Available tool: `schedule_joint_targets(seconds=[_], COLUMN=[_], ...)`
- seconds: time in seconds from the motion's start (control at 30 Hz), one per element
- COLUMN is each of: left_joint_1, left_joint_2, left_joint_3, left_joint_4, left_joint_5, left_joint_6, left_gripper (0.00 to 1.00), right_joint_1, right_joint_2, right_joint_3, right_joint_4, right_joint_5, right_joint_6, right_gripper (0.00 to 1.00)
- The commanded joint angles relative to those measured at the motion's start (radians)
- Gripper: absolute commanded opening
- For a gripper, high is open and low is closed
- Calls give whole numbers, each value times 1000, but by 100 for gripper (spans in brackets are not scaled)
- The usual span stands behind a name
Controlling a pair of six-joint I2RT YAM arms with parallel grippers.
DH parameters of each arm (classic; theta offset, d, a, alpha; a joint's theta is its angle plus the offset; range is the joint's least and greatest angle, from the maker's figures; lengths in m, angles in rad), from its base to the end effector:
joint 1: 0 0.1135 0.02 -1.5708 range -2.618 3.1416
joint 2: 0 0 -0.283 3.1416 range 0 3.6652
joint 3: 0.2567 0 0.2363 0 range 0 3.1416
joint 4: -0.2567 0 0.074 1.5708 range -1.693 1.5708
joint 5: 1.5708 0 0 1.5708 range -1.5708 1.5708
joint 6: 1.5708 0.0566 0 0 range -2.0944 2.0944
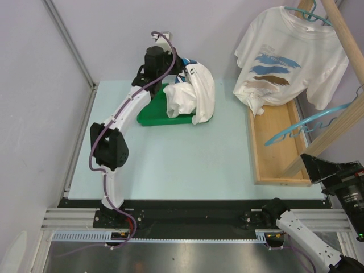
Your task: Remove the t-shirt from the hanger
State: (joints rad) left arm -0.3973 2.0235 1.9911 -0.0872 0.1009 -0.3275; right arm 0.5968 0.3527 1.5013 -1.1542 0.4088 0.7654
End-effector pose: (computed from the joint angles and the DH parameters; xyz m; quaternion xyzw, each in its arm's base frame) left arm 0.4621 -0.2001 0.4050 0.0595 0.7455 -0.2702 0.6063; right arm -0.0541 -0.0640 0.4436 0.2011 0.6798 0.3229 0.6270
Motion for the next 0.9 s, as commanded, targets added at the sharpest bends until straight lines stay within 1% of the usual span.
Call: schedule_joint_targets(seconds=[0.0, 0.03, 0.1, 0.17, 0.23, 0.27, 0.3, 0.37, 0.4, 0.53, 0.57, 0.63, 0.7, 0.8, 0.87], left_joint_1=[0, -2, -14, -28, -44, -43, -38, -22, -15, 29, 47, 58, 63, 63, 64], left_joint_2=[-3, -9, -17, -48, -77, -97, -95, -60, -42, 46, 61, 90, 90, 80, 86], left_joint_3=[25, 11, 0, -11, -61, -75, -68, -20, 33, 139, 161, 175, 131, 33, 14], left_joint_4=[113, 128, 164, 144, 135, 120, 95, -35, -67, -222, -294, -341, -359, -307, -299], left_joint_5=[13, 10, 7, -97, -231, -327, -372, -485, -513, -641, -682, -720, -766, -773, -782], left_joint_6=[-174, -203, -205, -183, -188, -200, -229, -254, -272, -343, -358, -387, -393, -386, -393], left_gripper=[0, 0, 0, 0, 0, 0, 0, 0, 0, 0, 0, 0, 0, 0, 0], right_joint_1=[8, 8, 8, 9, 8, 9, 9, 9, 9, 9, 9, 9, 9, 9, 9], right_joint_2=[20, 19, 22, 20, 20, 20, 20, 20, 20, 25, 29, 32, 34, 38, 38], right_joint_3=[-19, -23, -33, -36, -38, -39, -41, -42, -44, -52, -53, -50, -50, -56, -62], right_joint_4=[24, 25, 31, 34, 37, 37, 39, 39, 37, 45, 45, 44, 50, 57, 68], right_joint_5=[19, 18, 12, 10, 12, 10, 12, 10, 9, -1, -1, 1, 1, -1, -11], right_joint_6=[-6, -6, -3, -2, -2, -3, -2, 0, 2, 3, 2, -1, -3, -8, -8], right_gripper=[100, 100, 99, 100, 100, 99, 100, 100, 100, 100, 99, 100, 100, 100, 100])
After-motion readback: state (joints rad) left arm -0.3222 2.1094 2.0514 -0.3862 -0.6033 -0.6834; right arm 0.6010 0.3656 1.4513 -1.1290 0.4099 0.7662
